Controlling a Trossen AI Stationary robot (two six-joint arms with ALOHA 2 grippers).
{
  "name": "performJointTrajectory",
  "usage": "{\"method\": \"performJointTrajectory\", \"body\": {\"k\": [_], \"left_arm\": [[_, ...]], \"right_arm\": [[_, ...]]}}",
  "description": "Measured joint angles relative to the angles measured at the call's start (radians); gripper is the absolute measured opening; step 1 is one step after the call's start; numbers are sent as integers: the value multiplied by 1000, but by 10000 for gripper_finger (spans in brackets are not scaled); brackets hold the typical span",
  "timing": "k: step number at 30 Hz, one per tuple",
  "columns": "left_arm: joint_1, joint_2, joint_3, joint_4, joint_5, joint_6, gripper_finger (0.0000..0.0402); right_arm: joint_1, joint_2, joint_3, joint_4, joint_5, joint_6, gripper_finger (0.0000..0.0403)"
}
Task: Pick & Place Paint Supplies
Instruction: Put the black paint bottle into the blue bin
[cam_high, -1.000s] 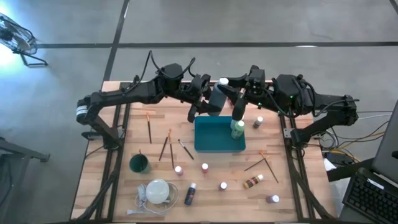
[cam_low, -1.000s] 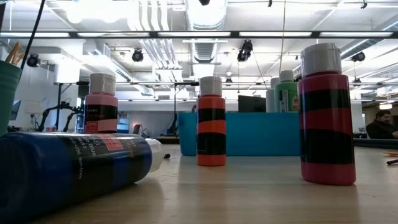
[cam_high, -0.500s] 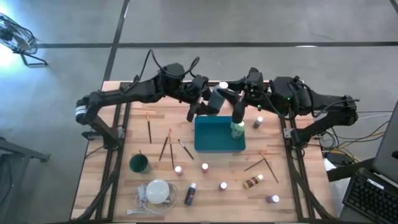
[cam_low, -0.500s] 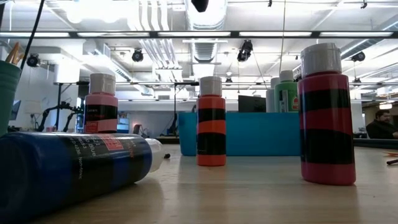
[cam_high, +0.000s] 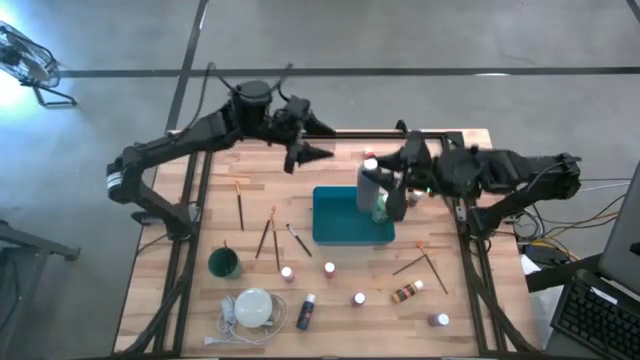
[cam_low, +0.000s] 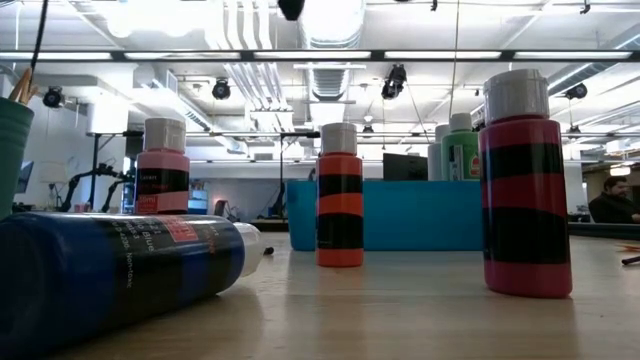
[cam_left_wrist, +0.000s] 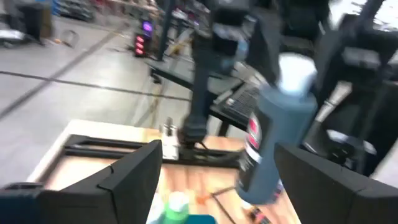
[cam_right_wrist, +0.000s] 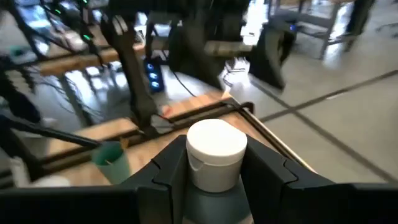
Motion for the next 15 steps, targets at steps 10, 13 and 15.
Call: {"method": "performJointTrajectory", "body": {"k": [10,13,15], "left_arm": [[92,-40,-3,-18,-30,-8,311],[94,-38,-3,-19,-33,-6,310],[94,-38,-3,-19,-35,-6,310]], "right_arm": [[293,5,-182,-42,550,233,113],[331,5,-257,-50,620,341,113],[346,1,-303,-56,643,416,113]]}}
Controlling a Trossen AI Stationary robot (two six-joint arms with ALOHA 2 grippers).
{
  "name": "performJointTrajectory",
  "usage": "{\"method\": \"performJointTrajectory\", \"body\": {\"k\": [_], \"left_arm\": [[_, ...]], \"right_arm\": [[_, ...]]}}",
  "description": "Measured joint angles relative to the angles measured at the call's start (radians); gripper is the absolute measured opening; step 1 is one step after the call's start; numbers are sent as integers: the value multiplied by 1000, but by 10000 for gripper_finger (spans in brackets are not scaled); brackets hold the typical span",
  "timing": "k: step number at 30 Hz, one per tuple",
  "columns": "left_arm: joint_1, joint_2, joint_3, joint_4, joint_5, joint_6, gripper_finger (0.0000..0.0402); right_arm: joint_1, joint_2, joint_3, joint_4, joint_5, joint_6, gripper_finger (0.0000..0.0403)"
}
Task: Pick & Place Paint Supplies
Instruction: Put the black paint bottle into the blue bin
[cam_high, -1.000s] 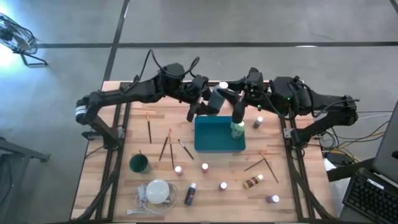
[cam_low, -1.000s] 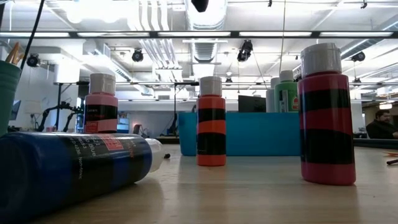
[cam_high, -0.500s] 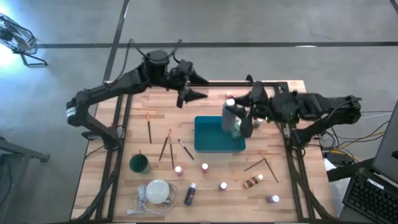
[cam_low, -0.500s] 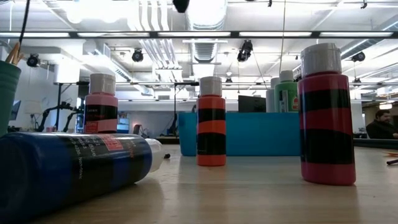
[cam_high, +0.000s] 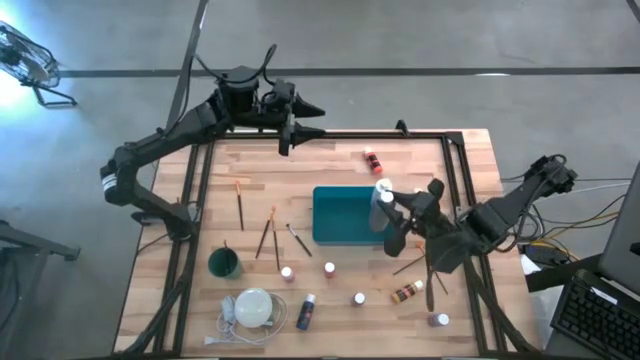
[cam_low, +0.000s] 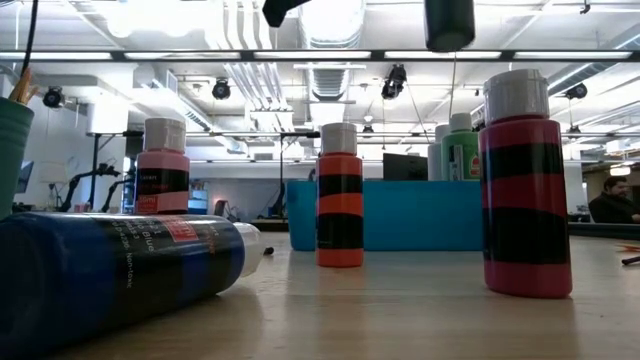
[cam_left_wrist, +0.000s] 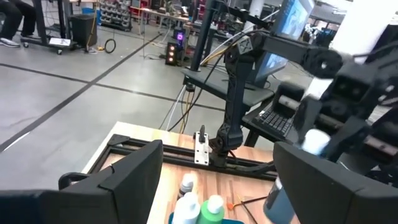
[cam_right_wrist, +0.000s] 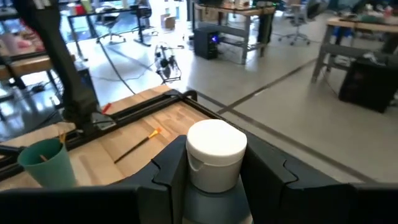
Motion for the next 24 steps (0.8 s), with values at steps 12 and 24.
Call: {"method": "performJointTrajectory", "body": {"k": [12,24], "left_arm": [[5,-12,0,1,-9,27,310],[5,-12,-1,2,-9,31,310]], "right_arm": [[41,-3,-283,-1,62,172,113],[43,-8,-525,55,95,406,113]]}}
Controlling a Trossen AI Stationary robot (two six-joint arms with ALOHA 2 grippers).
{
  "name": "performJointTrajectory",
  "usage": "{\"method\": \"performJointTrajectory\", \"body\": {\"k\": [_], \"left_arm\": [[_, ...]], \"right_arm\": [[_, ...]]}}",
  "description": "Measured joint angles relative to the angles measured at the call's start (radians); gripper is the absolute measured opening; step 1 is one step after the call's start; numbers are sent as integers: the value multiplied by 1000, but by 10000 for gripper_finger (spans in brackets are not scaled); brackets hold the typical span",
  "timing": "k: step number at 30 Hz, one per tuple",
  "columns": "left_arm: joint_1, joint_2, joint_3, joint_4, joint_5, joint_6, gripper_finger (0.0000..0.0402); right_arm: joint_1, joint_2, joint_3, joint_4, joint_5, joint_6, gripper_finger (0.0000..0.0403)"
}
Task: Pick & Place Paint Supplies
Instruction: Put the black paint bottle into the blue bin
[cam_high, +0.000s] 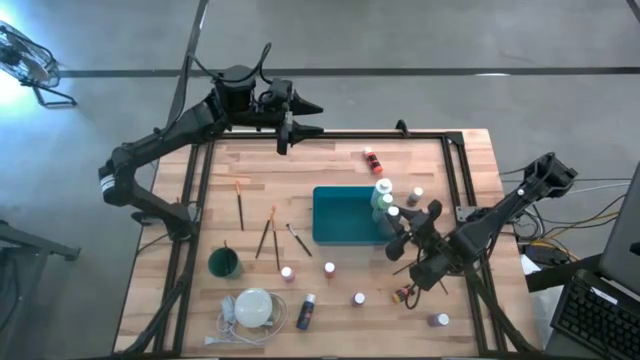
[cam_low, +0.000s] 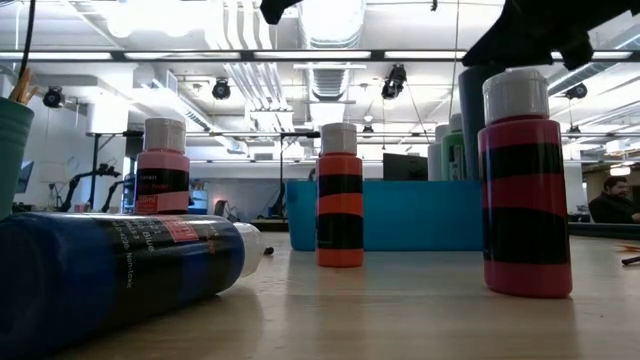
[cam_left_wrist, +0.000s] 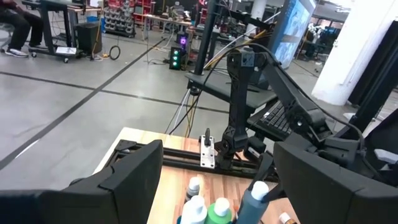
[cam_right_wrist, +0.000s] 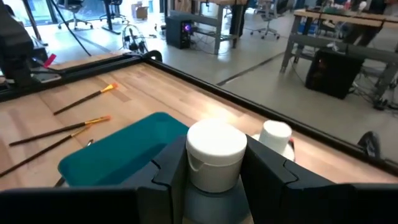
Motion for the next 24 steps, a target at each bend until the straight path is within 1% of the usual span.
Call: {"method": "performJointTrajectory", "body": {"k": [5,15,19,24], "left_arm": [[0,0,0,1,0,8,310],[0,0,0,2,0,27,310],[0,0,0,2,0,25,310],[0,0,0,2,0,25,310]], "right_arm": [[0,1,-21,60,1,-3,113],[-17,16,-37,60,15,56,113],[-21,16,-71,65,12,104,113],[-38,16,-143,158,-4,124,113]]}}
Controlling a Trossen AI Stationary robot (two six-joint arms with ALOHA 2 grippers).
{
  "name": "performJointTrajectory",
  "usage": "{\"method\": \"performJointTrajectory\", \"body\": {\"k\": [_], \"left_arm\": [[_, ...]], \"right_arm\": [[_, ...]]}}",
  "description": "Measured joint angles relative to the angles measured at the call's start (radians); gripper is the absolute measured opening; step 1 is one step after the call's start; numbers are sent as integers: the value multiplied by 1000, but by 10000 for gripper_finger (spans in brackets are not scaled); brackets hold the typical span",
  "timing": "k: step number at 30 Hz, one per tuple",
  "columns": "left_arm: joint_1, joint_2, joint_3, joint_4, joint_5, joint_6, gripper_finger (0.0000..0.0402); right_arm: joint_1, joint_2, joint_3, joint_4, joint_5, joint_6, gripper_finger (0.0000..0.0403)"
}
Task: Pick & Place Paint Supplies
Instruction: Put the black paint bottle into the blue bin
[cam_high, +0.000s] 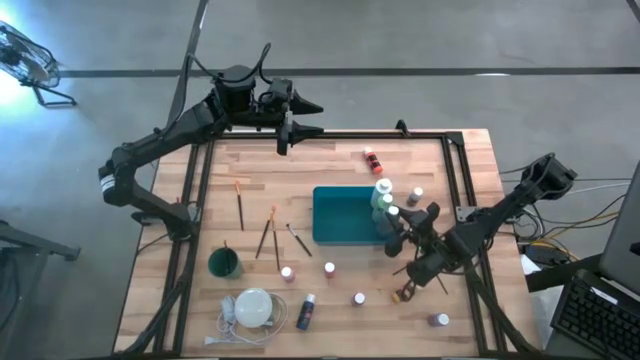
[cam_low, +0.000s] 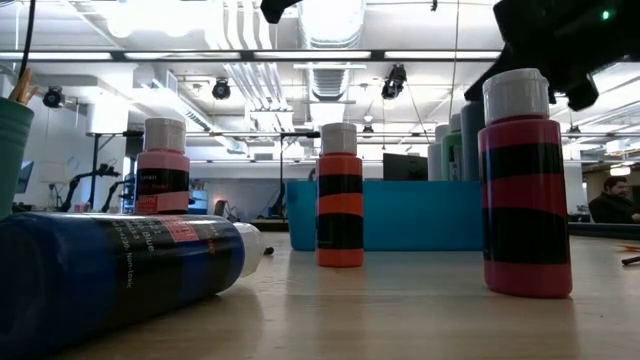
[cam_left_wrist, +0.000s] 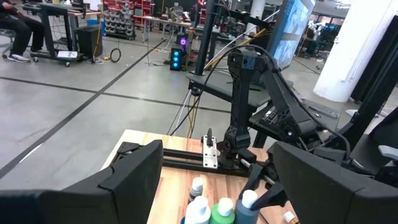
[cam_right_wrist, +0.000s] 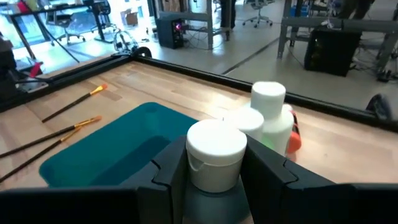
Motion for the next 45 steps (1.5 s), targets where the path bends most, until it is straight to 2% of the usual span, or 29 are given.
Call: {"method": "performJointTrajectory", "body": {"k": [8,14,25,31,34,40,45], "left_arm": [[0,0,0,0,0,0,310],[0,0,0,0,0,-1,310],[0,0,0,-4,1,-3,310],[0,0,0,-26,1,-3,310],[0,0,0,-30,1,-3,310],[0,0,0,-31,1,-3,310],[0,0,0,-31,1,2,310]], "right_arm": [[-27,0,-67,98,-36,-4,113],[-30,0,-93,187,-43,-72,113],[-31,-1,-95,226,-72,-142,113],[-33,-1,-95,231,-89,-138,186],[-33,-1,-96,231,-90,-139,204],[-33,-18,-85,235,-96,-196,200],[-31,-35,-15,234,-97,-336,184]]}}
